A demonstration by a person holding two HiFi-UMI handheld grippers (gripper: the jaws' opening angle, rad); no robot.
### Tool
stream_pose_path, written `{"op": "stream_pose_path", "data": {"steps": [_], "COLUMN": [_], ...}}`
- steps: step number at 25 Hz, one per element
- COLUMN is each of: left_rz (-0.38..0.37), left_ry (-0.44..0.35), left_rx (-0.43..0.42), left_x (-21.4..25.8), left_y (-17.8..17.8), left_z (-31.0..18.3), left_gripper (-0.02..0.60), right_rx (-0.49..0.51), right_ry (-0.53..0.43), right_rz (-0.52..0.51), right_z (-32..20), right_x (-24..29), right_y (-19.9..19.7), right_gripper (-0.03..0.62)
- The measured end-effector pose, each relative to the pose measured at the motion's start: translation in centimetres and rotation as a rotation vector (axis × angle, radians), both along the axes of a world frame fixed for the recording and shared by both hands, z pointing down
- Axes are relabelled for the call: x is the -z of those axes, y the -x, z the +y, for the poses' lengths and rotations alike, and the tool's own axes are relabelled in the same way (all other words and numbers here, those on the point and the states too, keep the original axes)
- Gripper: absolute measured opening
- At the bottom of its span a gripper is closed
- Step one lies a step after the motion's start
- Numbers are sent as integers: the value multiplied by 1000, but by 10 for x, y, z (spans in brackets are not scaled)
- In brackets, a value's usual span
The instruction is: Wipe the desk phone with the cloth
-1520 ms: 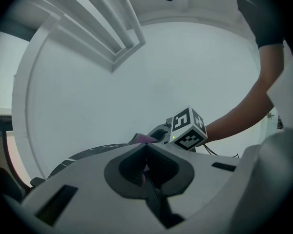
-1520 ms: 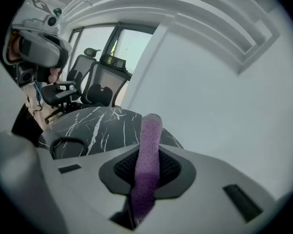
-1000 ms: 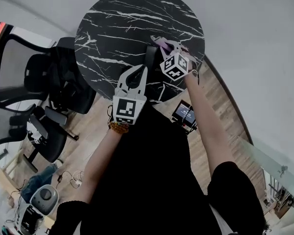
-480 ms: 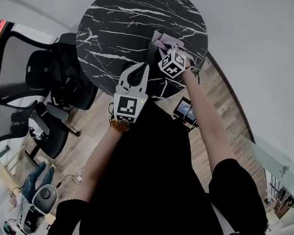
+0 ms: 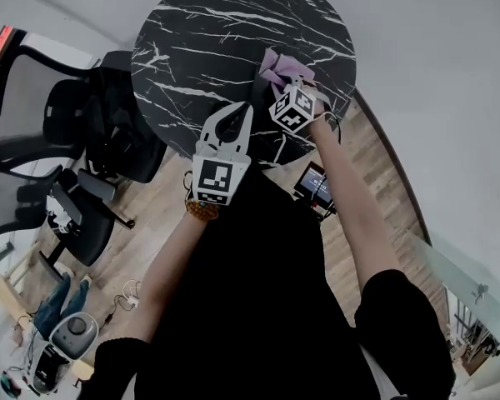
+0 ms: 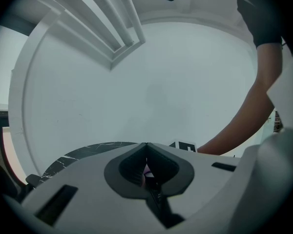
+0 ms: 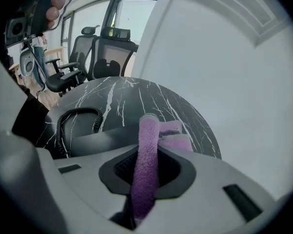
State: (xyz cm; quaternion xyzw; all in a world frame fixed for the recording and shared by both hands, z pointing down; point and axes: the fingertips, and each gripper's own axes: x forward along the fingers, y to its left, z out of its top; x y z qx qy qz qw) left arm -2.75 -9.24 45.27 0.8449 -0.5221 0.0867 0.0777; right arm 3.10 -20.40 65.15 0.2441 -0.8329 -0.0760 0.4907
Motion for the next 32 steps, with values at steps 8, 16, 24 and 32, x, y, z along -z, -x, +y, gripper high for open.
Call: {"op": "stream_pose_path", "data": {"steps": [8, 16, 24, 32], "left_rz": [7, 7, 8, 10], "left_ry": [7, 11, 10, 12], "left_rx": [9, 10, -2, 0], "left_x": [-2, -3, -4, -6], "left_y": [1, 2, -6, -5], "left_z": [3, 4, 4, 4], "left_gripper": [14, 14, 14, 14], "right_rx": [-21, -37, -35, -37], "right_ry": [59, 104, 131, 149], "right_rz": [-39, -56, -69, -75], "right_z": [7, 13, 21, 28], "right_x": [-3, -6, -9, -13], "right_y": [0, 1, 1, 2], "right_gripper": [58, 58, 58, 58]}}
